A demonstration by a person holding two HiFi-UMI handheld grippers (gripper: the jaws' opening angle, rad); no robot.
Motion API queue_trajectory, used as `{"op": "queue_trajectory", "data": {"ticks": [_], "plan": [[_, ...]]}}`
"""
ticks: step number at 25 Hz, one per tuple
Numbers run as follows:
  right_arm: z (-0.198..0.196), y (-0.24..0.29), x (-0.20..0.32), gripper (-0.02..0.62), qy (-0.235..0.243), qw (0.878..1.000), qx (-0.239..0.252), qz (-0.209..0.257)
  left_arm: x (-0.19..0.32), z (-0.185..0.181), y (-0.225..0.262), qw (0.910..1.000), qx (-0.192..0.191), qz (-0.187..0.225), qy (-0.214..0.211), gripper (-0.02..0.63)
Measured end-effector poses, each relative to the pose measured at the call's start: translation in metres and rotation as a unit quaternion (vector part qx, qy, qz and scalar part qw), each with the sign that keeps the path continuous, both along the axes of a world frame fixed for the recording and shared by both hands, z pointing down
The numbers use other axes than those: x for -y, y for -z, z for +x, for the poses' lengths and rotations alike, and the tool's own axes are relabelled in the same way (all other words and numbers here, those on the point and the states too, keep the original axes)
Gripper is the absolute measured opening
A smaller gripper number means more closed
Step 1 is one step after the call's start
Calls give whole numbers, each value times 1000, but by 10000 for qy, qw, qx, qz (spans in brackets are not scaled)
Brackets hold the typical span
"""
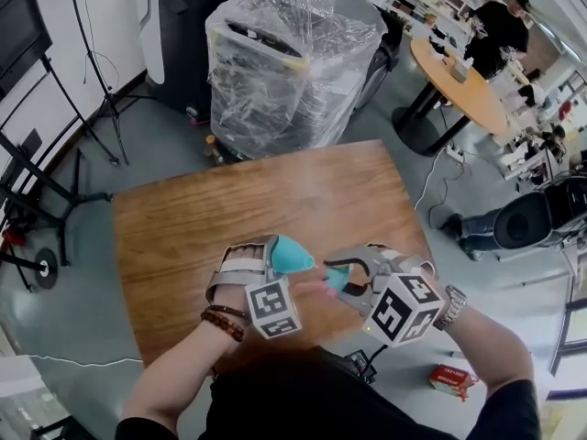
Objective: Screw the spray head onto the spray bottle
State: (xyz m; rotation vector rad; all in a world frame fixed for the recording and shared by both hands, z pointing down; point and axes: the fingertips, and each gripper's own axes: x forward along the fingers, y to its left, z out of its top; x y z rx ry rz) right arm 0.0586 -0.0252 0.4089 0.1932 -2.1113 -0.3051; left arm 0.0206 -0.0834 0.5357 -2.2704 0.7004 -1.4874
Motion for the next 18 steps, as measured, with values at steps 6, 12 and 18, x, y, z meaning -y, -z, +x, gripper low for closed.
{"op": "queue_trajectory", "data": {"ticks": [6, 12, 18], "plan": [[-7, 0, -8, 121, 359, 9990, -66, 258, -12, 8, 21, 9996, 11, 157, -232, 387], [-9, 0, -9, 121, 681, 9960, -206, 542, -16, 10, 27, 9993, -21, 165, -330, 387], [-9, 3, -15, 121, 1069, 9886, -501, 938, -24, 13, 29, 9990, 9, 72, -437, 387]]}}
